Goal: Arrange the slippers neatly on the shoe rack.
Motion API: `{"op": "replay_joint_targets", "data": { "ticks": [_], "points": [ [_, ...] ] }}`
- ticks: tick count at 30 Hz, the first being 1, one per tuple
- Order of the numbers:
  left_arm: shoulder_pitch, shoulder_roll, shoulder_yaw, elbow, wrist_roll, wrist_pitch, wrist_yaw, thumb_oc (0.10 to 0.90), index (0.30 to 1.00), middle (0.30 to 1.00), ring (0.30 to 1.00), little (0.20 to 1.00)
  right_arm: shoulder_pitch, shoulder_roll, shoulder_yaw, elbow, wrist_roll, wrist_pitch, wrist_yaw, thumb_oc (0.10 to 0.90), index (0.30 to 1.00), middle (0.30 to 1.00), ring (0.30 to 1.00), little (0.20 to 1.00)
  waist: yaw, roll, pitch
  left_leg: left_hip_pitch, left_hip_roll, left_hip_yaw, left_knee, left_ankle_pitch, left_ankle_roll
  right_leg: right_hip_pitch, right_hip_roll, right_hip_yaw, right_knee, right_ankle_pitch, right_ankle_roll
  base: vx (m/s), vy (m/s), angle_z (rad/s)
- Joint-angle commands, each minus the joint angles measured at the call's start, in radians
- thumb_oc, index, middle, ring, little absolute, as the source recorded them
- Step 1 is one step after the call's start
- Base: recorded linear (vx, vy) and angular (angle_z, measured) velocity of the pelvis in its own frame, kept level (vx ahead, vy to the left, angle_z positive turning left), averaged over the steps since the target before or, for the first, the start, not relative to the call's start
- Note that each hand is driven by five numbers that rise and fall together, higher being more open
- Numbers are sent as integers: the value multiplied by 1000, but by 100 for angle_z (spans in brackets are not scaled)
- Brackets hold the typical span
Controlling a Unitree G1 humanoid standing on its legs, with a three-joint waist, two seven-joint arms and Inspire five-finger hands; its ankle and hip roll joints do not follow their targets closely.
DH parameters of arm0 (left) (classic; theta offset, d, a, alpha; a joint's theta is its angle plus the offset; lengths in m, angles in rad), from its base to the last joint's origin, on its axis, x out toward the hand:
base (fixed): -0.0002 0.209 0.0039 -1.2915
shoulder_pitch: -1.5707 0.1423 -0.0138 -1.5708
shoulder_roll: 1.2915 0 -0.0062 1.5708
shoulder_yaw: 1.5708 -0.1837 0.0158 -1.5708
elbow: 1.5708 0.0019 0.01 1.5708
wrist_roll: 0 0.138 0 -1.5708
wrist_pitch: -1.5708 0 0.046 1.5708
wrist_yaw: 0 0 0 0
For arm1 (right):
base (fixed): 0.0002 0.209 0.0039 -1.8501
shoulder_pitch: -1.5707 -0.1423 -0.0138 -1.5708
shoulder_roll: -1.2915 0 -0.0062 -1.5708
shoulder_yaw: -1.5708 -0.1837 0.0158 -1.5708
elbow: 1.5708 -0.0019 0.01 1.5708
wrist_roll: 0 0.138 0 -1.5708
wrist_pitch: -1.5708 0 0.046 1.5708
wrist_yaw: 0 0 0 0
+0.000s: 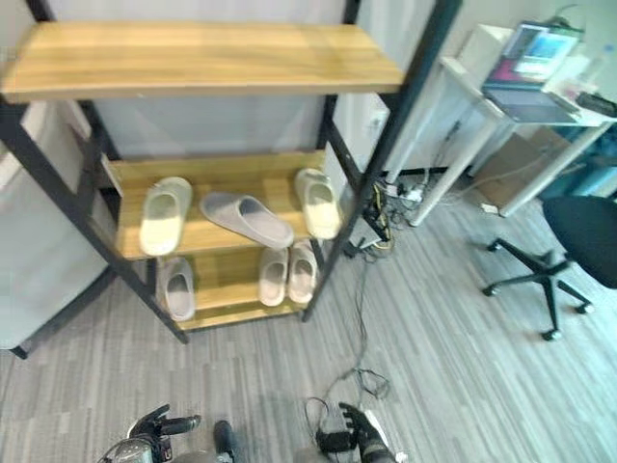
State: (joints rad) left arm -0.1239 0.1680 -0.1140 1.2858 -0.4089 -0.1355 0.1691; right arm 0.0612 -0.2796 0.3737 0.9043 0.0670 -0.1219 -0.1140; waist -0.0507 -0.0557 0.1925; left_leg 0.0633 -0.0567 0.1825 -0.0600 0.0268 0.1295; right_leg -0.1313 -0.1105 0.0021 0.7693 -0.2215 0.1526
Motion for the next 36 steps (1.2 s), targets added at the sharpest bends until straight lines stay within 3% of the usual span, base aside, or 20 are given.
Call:
{"op": "replay_joint_targets", "data": {
  "ticks": [1, 2, 3, 5, 8, 11, 14, 16, 20, 23, 25, 33, 36],
  "points": [
    [2, 27, -13, -32, 43, -42, 24, 800, 900, 900, 900, 900, -32, -22, 41, -66, -44, -34, -13, 800, 900, 900, 900, 900, -21, 28, 39, -23, 62, 0, 169, -117, -101, 32, 38, 4, -411, 184, -5, 201, -4, 76],
    [2, 26, -13, -31, 43, -42, 24, 800, 900, 900, 900, 900, -32, -22, 42, -66, -44, -34, -13, 800, 900, 900, 900, 900, -24, 28, 42, -20, 62, -4, 170, -119, -101, 37, 37, 0, -410, 180, -5, 279, -62, 103],
    [-6, 25, -22, -20, 57, -44, 33, 800, 900, 900, 900, 900, -48, -21, 63, -73, -56, -37, -20, 800, 900, 900, 900, 900, -41, 25, 50, 9, 44, -38, 158, -125, -107, 5, 57, 19, -530, 191, -5, 286, -97, 97],
    [-15, 24, -24, 0, 69, -43, 39, 800, 900, 900, 900, 900, -69, -25, 88, -100, -88, -36, -27, 800, 900, 900, 900, 900, -52, 25, 49, 37, 31, -68, 150, -135, -118, -16, 62, 18, -624, 221, 3, 329, -113, 81],
    [-1, 17, 2, 28, 48, -40, 35, 800, 900, 900, 900, 900, -79, -38, 126, -158, -135, -46, -18, 800, 900, 900, 900, 900, -46, 21, 31, 54, 27, -81, 177, -164, -128, 19, 55, -6, -652, 215, -16, 194, -118, 76],
    [23, 10, 58, 64, -9, -40, 44, 800, 900, 900, 900, 900, -85, -44, 157, -175, -160, -54, -8, 800, 900, 900, 900, 900, -35, 27, 2, 64, 55, -83, 228, -159, -162, 71, 79, -11, -653, 192, -49, 193, -157, 27],
    [35, -4, 80, 67, -67, -39, 54, 800, 900, 900, 900, 900, -90, -52, 168, -202, -150, -55, -2, 800, 900, 900, 900, 900, -28, 20, 3, 14, 89, -76, 413, -117, -205, 116, 93, -8, -641, 165, -85, 119, -123, 4],
    [34, -29, 100, 60, -151, -40, 67, 800, 900, 900, 900, 900, -95, -62, 189, -196, -176, -43, -5, 800, 900, 900, 900, 900, -18, 23, 9, -29, 137, -53, 468, -96, -208, 162, 101, -15, -640, 127, -110, 77, -51, -26],
    [39, -53, 80, 47, -180, -45, 65, 800, 900, 900, 900, 900, -97, -71, 187, -193, -162, -43, -4, 800, 900, 900, 900, 900, -5, 21, 9, -51, 148, -88, 391, -108, -202, 180, 93, -4, -645, 120, -102, 43, 76, -12],
    [38, -63, 85, 46, -234, -59, 66, 800, 900, 900, 900, 900, -98, -83, 180, -204, -157, -50, -8, 800, 900, 900, 900, 900, -3, 24, 10, -57, 175, -137, 317, -61, -225, 183, 88, 16, -642, 111, -94, 39, 117, -34],
    [38, -70, 91, 37, -259, -64, 65, 800, 900, 900, 900, 900, -96, -92, 179, -213, -162, -54, -9, 800, 900, 900, 900, 900, -5, 27, 7, -47, 179, -171, 270, -58, -229, 188, 84, 31, -649, 109, -88, 44, 116, -38],
    [63, -70, 83, 69, -193, -46, 59, 800, 900, 900, 900, 900, -67, -93, 137, -262, -116, -63, -1, 800, 900, 900, 900, 900, -24, 42, -20, 21, 152, -133, 180, -100, -216, 185, 43, 64, -657, 136, -54, 12, 174, -29],
    [74, -63, 85, 76, -171, -40, 55, 800, 900, 900, 900, 900, -55, -78, 107, -309, -44, -74, -2, 800, 900, 900, 900, 900, -35, 44, -28, 34, 127, -101, 158, -117, -192, 171, 17, 97, -666, 164, -29, -21, 167, -10]
  ]
}}
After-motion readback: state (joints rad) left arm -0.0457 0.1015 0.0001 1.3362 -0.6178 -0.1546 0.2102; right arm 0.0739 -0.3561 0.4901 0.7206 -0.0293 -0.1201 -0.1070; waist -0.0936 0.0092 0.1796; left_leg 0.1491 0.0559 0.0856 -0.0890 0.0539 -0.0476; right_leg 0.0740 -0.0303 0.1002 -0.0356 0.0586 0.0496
